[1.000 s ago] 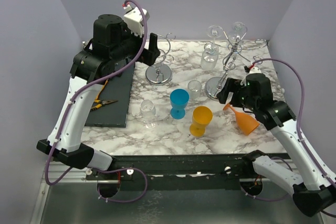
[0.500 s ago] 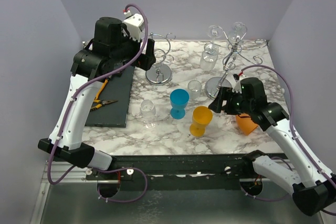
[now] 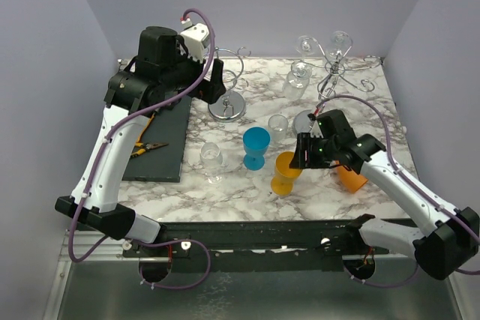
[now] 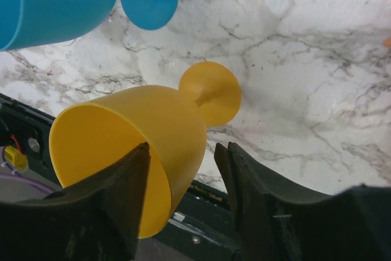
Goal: Place the wine glass upside down on the wine glass rack
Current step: Pick up the wine glass at the center of the board.
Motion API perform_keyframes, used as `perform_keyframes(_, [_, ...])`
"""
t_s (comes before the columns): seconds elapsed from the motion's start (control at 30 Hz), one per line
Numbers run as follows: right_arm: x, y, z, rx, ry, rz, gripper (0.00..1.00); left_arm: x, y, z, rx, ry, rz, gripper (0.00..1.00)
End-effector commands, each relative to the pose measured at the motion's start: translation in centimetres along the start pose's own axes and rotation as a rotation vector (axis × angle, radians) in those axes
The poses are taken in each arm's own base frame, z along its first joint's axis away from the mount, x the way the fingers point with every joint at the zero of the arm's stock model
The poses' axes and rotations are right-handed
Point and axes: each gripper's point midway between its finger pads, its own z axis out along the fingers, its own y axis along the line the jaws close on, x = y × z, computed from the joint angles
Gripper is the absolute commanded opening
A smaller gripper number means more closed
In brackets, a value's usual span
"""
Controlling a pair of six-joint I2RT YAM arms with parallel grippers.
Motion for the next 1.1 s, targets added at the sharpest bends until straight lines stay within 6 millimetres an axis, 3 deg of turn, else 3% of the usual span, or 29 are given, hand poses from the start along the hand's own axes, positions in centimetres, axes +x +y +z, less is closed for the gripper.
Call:
perform_keyframes(0.0, [-0.9, -0.6, -0.4, 0.086, -0.001, -0.043, 0.48, 0.3, -0.2, 0.3, 0.028, 0.005, 0.007, 0.99])
perform_keyframes(0.13, [-1.9, -0.6, -1.1, 0.11, -0.028, -0.057, 0.22, 0.3, -0.6, 0.6, 0.057, 0.005, 0.009, 0.99])
perform_keyframes(0.23, [-2.2, -0.4, -1.5, 0.107, -0.034, -0.064, 0.25, 0.3, -0.8, 0.7, 0.069, 0.007, 0.001, 0.99])
perform_keyframes(0.33, [-2.5, 0.0, -2.0, 0.092, -0.059, -0.065, 0.01, 0.3, -1.0, 0.7, 0.077, 0.004, -0.003, 0.99])
perform_keyframes(0.5, [-4.2, 0.5, -4.1, 0.105, -0.121, -0.096, 0.0, -0.1, -1.4, 0.3, 0.093, -0.011, -0.007, 0.99])
perform_keyframes(0.83, [-4.6, 1.4, -5.8, 0.083, -0.113, -0.13, 0.0, 0.5, -2.2, 0.4, 0.135, 0.001, -0.048, 0.99])
perform_keyframes(1.07, [-7.0, 3.0, -11.0, 0.076, -0.175, -0.215, 0.0, 0.3, -3.0, -0.2, 0.172, -0.009, -0.048, 0.99])
